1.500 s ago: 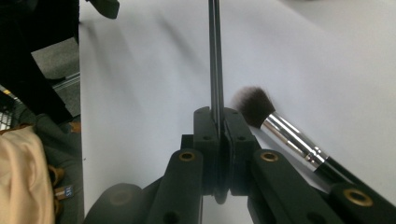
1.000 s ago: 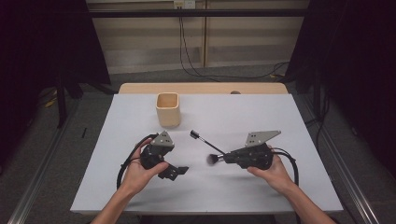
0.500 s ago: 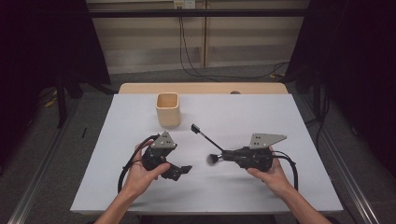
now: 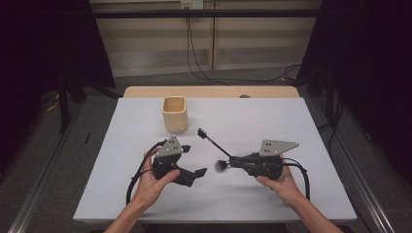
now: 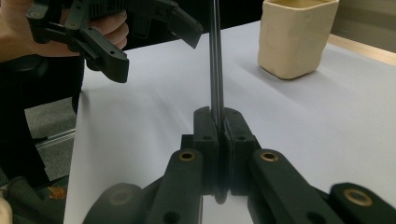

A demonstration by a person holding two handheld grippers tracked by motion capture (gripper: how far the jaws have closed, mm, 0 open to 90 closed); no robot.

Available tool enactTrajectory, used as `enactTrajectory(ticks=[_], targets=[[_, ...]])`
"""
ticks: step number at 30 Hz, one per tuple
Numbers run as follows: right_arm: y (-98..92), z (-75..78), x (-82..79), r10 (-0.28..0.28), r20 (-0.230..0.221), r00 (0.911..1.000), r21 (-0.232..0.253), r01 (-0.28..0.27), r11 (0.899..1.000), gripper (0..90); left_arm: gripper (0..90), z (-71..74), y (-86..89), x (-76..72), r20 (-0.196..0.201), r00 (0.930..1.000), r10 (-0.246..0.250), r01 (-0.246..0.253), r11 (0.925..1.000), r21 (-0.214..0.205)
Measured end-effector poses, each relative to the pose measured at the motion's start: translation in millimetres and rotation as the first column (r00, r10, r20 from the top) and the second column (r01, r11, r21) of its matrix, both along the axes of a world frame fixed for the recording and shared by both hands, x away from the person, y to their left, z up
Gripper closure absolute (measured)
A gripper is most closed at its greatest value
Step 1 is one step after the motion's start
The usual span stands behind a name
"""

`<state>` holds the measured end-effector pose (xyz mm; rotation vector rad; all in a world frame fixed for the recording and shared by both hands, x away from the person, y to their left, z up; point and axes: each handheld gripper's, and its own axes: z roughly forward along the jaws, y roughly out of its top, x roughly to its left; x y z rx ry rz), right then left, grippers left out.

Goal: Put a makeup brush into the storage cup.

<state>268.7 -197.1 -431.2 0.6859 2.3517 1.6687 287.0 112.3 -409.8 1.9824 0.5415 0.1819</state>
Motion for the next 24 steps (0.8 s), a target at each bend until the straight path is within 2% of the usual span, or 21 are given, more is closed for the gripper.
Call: enactTrajectory(ticks=[8, 12, 14, 17, 22, 24], targets=[[-0.8, 1.5, 0.0, 0.004, 0.001, 1.0000, 0.009, -0.004, 1.000, 86.0, 4.3, 0.2, -7.4, -2.3, 0.067, 0.9963, 0.054, -0.049, 0.9955, -0.081], [-1.6, 2.0, 0.2, 0.007, 0.003, 1.0000, 0.011, -0.007, 1.000, 86.0, 5.1, -0.5, -13.1, -2.1, 0.069, 0.9962, 0.055, -0.046, 0.9920, -0.117], [-1.7, 2.2, 0.1, 0.009, 0.004, 1.0000, 0.012, -0.009, 1.000, 86.0, 5.1, 1.3, -16.2, -1.5, 0.047, 0.9978, 0.045, -0.038, 0.9889, -0.144], [-2.0, 2.4, 0.3, 0.008, 0.004, 1.0000, 0.018, -0.008, 1.000, 86.0, 5.2, 4.3, -22.7, -1.2, 0.042, 0.9985, 0.035, -0.027, 0.9857, -0.166], [-2.7, 3.3, 0.0, 0.005, 0.010, 0.9999, 0.023, -0.005, 1.000, 86.0, 3.9, 5.6, -32.8, -1.0, 0.049, 0.9987, 0.015, -0.007, 0.9854, -0.170], [-2.9, 3.3, 0.1, 0.006, 0.009, 0.9999, 0.024, -0.006, 1.000, 86.0, 5.7, 6.2, -36.9, -0.5, 0.051, 0.9983, 0.027, -0.019, 0.9894, -0.144]])
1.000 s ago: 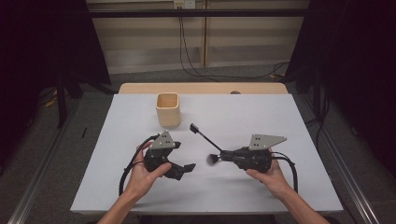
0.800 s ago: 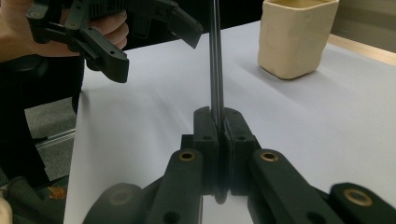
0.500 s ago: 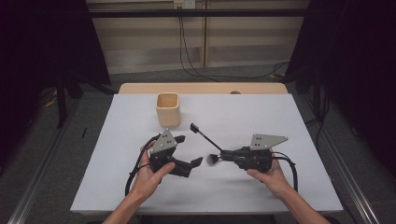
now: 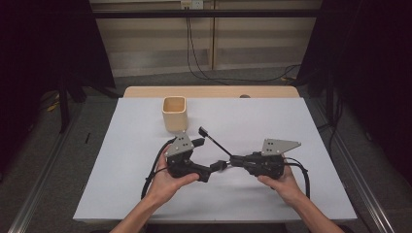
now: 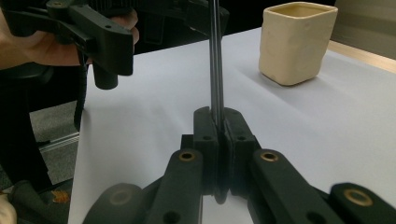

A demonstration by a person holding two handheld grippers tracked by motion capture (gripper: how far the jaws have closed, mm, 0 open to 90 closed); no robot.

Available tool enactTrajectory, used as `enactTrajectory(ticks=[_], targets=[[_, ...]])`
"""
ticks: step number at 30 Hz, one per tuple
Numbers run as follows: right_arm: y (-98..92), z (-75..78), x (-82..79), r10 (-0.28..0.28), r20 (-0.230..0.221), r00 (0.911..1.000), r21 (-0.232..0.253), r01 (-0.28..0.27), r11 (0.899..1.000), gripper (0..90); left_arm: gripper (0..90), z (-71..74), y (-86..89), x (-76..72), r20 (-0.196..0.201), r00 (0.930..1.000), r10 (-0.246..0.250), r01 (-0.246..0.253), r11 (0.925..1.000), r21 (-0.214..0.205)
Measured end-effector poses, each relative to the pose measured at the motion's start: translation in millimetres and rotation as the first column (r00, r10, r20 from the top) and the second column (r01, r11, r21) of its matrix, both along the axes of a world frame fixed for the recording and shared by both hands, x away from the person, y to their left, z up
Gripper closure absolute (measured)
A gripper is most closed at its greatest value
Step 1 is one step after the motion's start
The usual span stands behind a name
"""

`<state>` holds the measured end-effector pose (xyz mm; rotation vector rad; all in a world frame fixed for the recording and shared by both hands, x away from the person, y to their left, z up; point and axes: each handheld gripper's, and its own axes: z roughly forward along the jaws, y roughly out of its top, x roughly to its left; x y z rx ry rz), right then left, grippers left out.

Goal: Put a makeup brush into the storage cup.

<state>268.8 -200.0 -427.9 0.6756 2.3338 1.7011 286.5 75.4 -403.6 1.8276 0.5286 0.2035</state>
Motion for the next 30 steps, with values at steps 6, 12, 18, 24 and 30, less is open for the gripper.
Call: enactTrajectory(ticks=[6, 12, 18, 24, 30], targets=[[0.2, -1.4, 0.4, -0.004, -0.006, 1.0000, -0.007, 0.004, 1.000, 86.0, 10.8, 1.7, -5.6, 4.4, 0.002, 0.9999, 0.014, -0.014, 0.9997, -0.019], [0.9, -3.2, 0.5, 0.000, -0.013, 0.9999, -0.008, -0.001, 1.000, 86.0, 24.2, 4.1, -4.0, 9.1, -0.002, 0.9990, 0.044, -0.044, 0.9970, -0.064], [3.3, -5.0, 0.1, 0.006, -0.016, 0.9999, -0.011, -0.006, 1.000, 86.0, 46.4, 4.4, 1.6, 10.3, -0.023, 0.9987, 0.046, -0.048, 0.9929, -0.109], [2.9, -5.3, 0.5, -0.007, -0.013, 0.9999, -0.010, 0.007, 1.000, 86.0, 58.7, 3.2, 1.5, 10.8, -0.037, 0.9991, 0.019, -0.024, 0.9922, -0.122], [2.5, -6.4, 0.9, -0.015, -0.014, 0.9998, -0.010, 0.015, 1.000, 86.0, 67.1, 3.9, 1.5, 10.9, -0.057, 0.9983, 0.011, -0.019, 0.9899, -0.141]])
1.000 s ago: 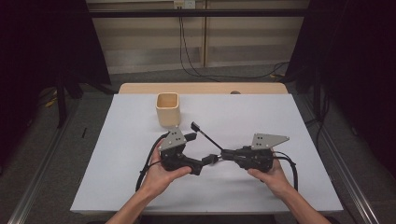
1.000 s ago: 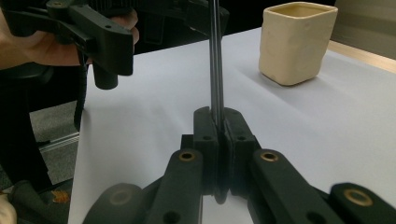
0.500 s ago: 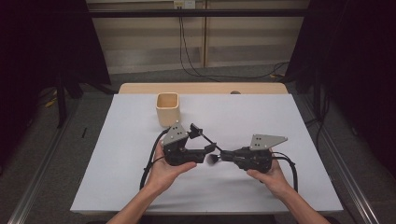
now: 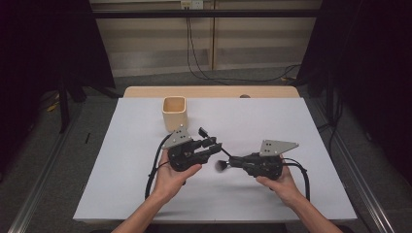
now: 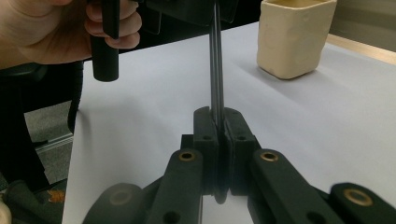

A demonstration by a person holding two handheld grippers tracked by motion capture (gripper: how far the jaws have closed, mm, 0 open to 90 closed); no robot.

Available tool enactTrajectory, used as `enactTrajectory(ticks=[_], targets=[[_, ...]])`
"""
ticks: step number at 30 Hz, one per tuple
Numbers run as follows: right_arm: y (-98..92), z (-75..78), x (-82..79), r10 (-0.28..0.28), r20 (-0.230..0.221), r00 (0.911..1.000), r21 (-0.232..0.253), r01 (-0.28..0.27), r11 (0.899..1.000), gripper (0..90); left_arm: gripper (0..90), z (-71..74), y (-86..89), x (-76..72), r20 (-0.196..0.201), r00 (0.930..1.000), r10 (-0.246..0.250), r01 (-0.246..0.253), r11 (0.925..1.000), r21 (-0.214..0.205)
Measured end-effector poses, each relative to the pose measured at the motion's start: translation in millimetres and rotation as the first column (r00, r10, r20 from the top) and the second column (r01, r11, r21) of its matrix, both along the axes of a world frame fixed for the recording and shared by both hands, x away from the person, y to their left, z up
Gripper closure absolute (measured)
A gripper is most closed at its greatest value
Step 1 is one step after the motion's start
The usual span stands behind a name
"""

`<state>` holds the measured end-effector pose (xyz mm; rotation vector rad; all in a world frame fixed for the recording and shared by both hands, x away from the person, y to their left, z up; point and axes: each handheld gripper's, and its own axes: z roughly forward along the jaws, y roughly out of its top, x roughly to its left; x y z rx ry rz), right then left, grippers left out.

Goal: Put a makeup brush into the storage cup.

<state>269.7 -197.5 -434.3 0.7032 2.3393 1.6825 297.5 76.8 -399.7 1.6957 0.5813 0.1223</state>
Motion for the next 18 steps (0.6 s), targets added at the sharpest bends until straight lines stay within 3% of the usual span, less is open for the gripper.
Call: enactTrajectory(ticks=[18], targets=[[5.1, -5.0, -0.8, 0.018, -0.011, 0.9998, -0.029, -0.018, 0.999, 85.7, 78.3, 2.9, 0.9, 0.9, -0.089, 0.9948, -0.051, 0.044, 0.9961, -0.077]])
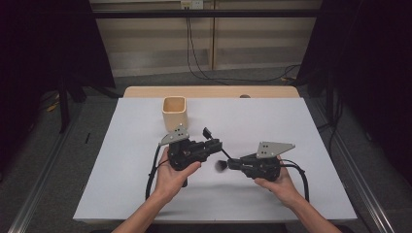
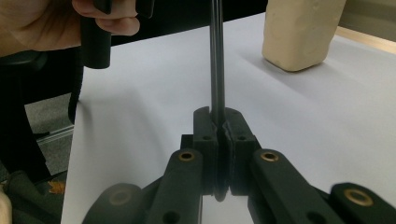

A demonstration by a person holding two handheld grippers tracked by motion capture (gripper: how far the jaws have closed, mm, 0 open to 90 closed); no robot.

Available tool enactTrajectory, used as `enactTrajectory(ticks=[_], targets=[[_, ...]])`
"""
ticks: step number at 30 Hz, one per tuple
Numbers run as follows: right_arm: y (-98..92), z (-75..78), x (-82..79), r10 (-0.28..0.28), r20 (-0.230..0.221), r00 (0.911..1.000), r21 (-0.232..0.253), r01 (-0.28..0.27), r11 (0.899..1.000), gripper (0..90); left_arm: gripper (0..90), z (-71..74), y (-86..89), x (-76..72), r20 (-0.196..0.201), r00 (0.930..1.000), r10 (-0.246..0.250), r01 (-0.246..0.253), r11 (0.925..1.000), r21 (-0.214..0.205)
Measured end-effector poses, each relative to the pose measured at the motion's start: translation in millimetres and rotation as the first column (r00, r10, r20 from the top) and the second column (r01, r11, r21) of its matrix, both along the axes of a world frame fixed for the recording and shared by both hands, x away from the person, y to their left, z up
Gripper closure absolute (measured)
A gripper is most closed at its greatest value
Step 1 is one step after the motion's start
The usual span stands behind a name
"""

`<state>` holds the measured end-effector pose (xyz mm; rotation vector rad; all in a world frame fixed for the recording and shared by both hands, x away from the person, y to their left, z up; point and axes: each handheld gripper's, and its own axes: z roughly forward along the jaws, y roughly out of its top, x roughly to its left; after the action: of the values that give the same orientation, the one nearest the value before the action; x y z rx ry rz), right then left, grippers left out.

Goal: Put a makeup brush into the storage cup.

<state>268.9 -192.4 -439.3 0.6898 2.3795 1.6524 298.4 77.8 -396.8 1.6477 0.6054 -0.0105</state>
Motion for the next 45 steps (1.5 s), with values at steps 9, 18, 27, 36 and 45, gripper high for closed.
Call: enactTrajectory(ticks=[9, 18, 27, 36, 45], targets=[[4.9, -3.0, -1.8, -0.002, -0.021, 0.9998, -0.009, 0.002, 1.000, 83.4, 83.7, 4.4, -5.1, -3.2, 0.014, 0.9991, -0.040, 0.040, 0.9991, 0.012], [4.0, -3.3, -1.2, -0.022, -0.027, 0.9994, 0.002, 0.022, 1.000, 72.6, 85.7, 5.7, -7.6, -5.6, 0.029, 0.9981, -0.054, 0.053, 0.9981, 0.030], [2.8, -2.2, -0.2, -0.015, -0.038, 0.9992, 0.012, 0.016, 1.000, 57.5, 85.8, 7.8, -13.5, -9.4, 0.039, 0.9969, -0.068, 0.066, 0.9964, 0.054], [-1.4, 2.6, -0.6, -0.021, -0.060, 0.9980, 0.032, 0.023, 0.999, 35.3, 85.7, 7.3, -9.6, -6.8, 0.030, 0.9981, -0.054, 0.052, 0.9969, 0.059], [-5.5, 4.0, 1.5, -0.041, -0.070, 0.9967, 0.053, 0.045, 0.998, 5.0, 85.7, 6.4, -7.4, -6.5, 0.027, 0.9981, -0.056, 0.054, 0.9961, 0.070]])
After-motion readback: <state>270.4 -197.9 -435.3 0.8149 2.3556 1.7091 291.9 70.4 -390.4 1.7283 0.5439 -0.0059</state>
